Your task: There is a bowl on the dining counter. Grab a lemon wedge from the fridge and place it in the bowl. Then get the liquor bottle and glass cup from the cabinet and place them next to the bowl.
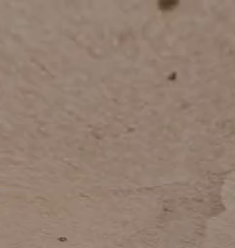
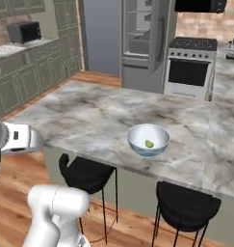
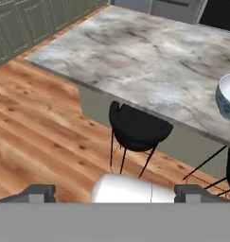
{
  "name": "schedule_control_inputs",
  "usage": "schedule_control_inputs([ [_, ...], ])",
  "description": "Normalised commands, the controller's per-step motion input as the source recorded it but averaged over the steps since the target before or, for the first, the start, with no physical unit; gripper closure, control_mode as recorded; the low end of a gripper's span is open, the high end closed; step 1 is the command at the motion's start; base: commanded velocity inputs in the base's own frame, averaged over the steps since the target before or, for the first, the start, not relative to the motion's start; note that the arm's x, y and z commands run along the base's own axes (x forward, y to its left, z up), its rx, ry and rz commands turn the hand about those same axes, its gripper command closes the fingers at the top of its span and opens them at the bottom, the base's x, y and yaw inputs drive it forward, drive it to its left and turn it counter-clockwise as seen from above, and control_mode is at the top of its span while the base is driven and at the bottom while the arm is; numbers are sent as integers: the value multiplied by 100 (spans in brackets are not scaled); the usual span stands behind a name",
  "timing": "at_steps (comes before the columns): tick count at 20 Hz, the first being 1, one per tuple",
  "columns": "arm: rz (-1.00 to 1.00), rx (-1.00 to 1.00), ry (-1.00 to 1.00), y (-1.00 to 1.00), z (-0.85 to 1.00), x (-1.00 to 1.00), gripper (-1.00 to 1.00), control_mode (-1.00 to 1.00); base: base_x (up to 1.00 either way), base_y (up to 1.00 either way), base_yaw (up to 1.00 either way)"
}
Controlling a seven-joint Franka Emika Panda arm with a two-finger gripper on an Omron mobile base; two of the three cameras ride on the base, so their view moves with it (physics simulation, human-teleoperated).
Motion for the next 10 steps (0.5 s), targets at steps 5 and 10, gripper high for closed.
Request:
schedule_control_inputs([
  [5,0,0,0,0,0,0,-100,100,-34,54,61],
  [10,0,0,0,0,0,0,-100,100,-26,53,64],
])
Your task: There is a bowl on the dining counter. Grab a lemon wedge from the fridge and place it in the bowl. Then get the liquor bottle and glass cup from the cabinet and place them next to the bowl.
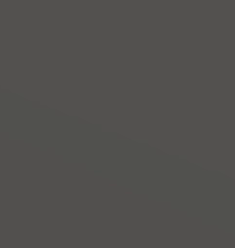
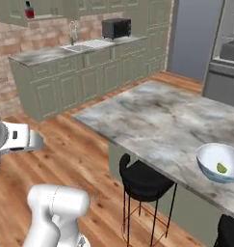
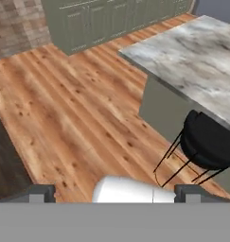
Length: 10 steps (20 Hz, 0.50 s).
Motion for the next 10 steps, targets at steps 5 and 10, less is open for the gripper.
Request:
schedule_control_inputs([
  [5,0,0,0,0,0,0,-100,100,-6,47,65],
  [10,0,0,0,0,0,0,-100,100,46,58,48],
])
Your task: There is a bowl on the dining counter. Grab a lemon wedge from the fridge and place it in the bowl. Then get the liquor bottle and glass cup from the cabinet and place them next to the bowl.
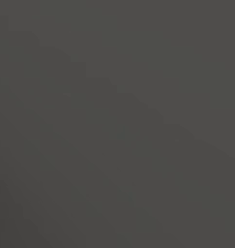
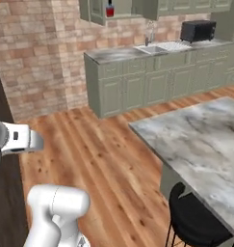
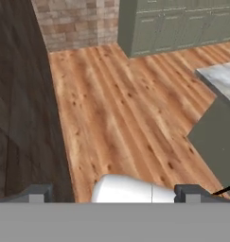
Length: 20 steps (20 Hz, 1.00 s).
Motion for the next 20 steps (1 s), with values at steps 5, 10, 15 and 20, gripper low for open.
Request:
schedule_control_inputs([
  [5,0,0,0,0,0,0,-100,100,87,68,15],
  [10,0,0,0,0,0,0,-100,100,89,79,0],
  [15,0,0,0,0,0,0,-100,100,93,72,0],
  [20,0,0,0,0,0,0,-100,100,94,53,-10],
])
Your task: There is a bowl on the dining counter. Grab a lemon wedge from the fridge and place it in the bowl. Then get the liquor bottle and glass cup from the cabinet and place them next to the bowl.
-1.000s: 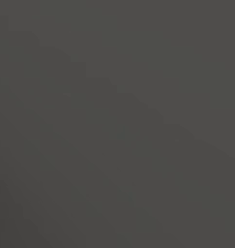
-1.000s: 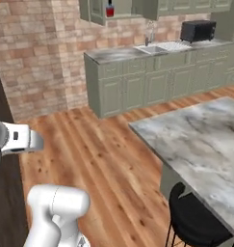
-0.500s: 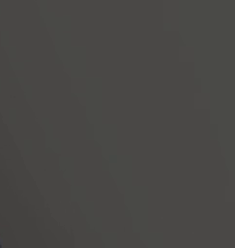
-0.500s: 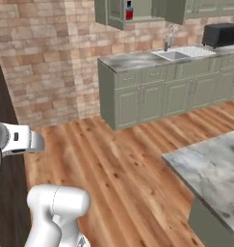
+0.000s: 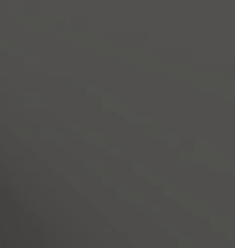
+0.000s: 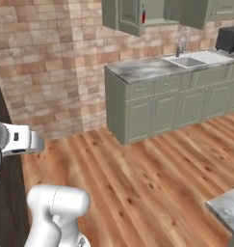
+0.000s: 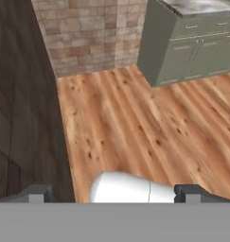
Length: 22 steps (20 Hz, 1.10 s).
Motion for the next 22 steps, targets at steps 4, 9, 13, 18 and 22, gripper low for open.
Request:
schedule_control_inputs([
  [4,0,0,0,0,0,0,-100,100,93,33,-25],
  [9,0,0,0,0,0,0,-100,100,93,25,-33],
  [13,0,0,0,0,0,0,-100,100,91,18,-37],
  [18,0,0,0,0,0,0,-100,100,90,6,-36],
  [22,0,0,0,0,0,0,-100,100,94,0,-25],
])
